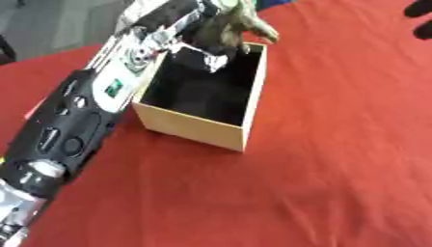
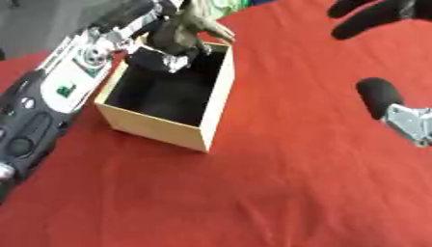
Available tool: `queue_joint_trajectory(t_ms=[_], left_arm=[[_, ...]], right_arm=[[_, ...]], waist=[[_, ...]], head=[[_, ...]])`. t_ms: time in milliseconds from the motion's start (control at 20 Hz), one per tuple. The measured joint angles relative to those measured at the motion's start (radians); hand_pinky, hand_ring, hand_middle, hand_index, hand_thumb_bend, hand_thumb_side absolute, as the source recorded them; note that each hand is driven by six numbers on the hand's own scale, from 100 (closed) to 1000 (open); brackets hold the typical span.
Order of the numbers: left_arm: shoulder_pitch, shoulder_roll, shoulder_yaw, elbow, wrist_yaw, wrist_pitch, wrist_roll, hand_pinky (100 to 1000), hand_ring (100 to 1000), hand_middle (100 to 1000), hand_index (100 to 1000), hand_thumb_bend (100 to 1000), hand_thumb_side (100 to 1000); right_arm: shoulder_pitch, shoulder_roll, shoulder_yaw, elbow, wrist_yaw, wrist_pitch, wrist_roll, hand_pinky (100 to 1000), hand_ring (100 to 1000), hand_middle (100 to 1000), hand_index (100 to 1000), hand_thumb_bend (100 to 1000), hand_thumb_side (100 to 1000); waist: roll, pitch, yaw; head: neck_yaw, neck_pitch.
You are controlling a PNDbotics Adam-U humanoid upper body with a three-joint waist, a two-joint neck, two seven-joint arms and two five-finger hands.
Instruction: Pick up objects on the table and place them in the box.
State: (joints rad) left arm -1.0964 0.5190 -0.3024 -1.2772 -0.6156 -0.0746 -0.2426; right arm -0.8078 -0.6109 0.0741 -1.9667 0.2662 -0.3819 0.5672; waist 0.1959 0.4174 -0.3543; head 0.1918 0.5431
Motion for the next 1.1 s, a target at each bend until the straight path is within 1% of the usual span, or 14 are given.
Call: queue_joint_trajectory(t_ms=[50,100,250,350,550,600,650,700,750,850,900,1000,1050,1100], left_arm=[[0.003,0.000,-0.002,0.005,-0.009,0.004,-0.004,300,243,185,340,100,264],[0.006,0.000,-0.002,0.011,-0.021,0.008,-0.009,370,303,247,406,100,251],[0.008,0.000,-0.005,0.030,-0.063,0.024,-0.033,370,303,247,406,100,251],[0.010,0.001,-0.005,0.040,-0.095,0.035,-0.053,505,429,365,535,100,244],[0.010,0.009,-0.006,0.060,-0.164,0.073,-0.100,511,437,373,541,100,244],[0.010,0.009,-0.006,0.060,-0.182,0.079,-0.109,701,678,620,724,100,249],[0.010,0.009,-0.006,0.062,-0.200,0.084,-0.119,742,738,684,759,100,253],[0.010,0.009,-0.006,0.063,-0.218,0.089,-0.131,742,738,684,759,100,253],[0.010,0.009,-0.007,0.064,-0.236,0.092,-0.143,817,828,777,827,100,262],[0.010,0.010,-0.008,0.067,-0.270,0.090,-0.170,836,848,796,843,100,307],[0.010,0.010,-0.008,0.067,-0.288,0.087,-0.184,882,899,848,893,174,735],[0.010,0.010,-0.008,0.066,-0.323,0.077,-0.207,885,903,852,899,191,783],[0.010,0.010,-0.007,0.062,-0.341,0.072,-0.214,916,935,883,930,379,1000],[0.010,0.010,-0.005,0.058,-0.359,0.069,-0.218,917,936,882,930,399,1000]], right_arm=[[0.000,0.000,0.000,0.000,0.000,0.000,0.000,887,915,807,808,100,481],[0.000,0.000,0.000,0.000,0.000,0.000,0.000,888,915,808,808,100,482],[0.000,0.000,0.000,0.000,0.000,0.000,0.000,888,915,808,808,100,482],[0.000,0.000,0.000,0.000,-0.001,0.000,0.000,888,915,807,807,100,482],[0.000,0.000,0.000,0.000,-0.001,0.000,0.000,887,915,807,807,100,482],[0.000,0.000,0.000,0.000,-0.001,0.000,-0.001,888,915,807,806,100,482],[0.000,0.000,0.000,0.000,-0.001,0.000,-0.001,888,915,807,806,100,482],[0.001,0.000,-0.001,0.000,-0.001,0.000,-0.001,888,915,807,806,100,482],[0.003,0.000,-0.001,0.000,-0.001,0.000,-0.001,888,914,807,806,100,483],[0.006,0.000,-0.002,0.000,-0.001,0.000,-0.001,888,914,807,806,100,483],[0.008,0.000,-0.003,0.000,-0.001,0.000,-0.001,888,914,806,806,100,483],[0.008,0.000,-0.006,0.000,-0.001,0.002,-0.003,888,914,806,806,100,483],[0.008,0.000,-0.006,0.000,-0.001,0.002,-0.003,888,913,806,806,100,484],[0.009,0.000,-0.006,0.000,-0.001,0.003,-0.004,888,913,806,806,100,485]], waist=[[0.000,0.001,0.000],[0.000,0.002,0.000],[0.000,0.003,0.000],[0.000,0.003,-0.001],[0.000,0.003,-0.001],[-0.001,0.003,-0.002],[-0.001,0.003,-0.002],[-0.001,0.003,-0.002],[-0.001,0.003,-0.002],[-0.001,0.003,-0.002],[-0.001,0.003,-0.003],[-0.001,0.003,-0.003],[-0.001,0.003,-0.003],[-0.001,0.002,-0.003]], head=[[-0.001,0.000],[-0.001,0.000],[-0.001,0.000],[-0.001,0.000],[-0.001,0.001],[-0.001,0.001],[-0.001,0.001],[-0.001,0.001],[-0.001,0.001],[-0.001,0.002],[-0.001,0.002],[-0.001,0.005],[-0.001,0.006],[-0.001,0.007]])
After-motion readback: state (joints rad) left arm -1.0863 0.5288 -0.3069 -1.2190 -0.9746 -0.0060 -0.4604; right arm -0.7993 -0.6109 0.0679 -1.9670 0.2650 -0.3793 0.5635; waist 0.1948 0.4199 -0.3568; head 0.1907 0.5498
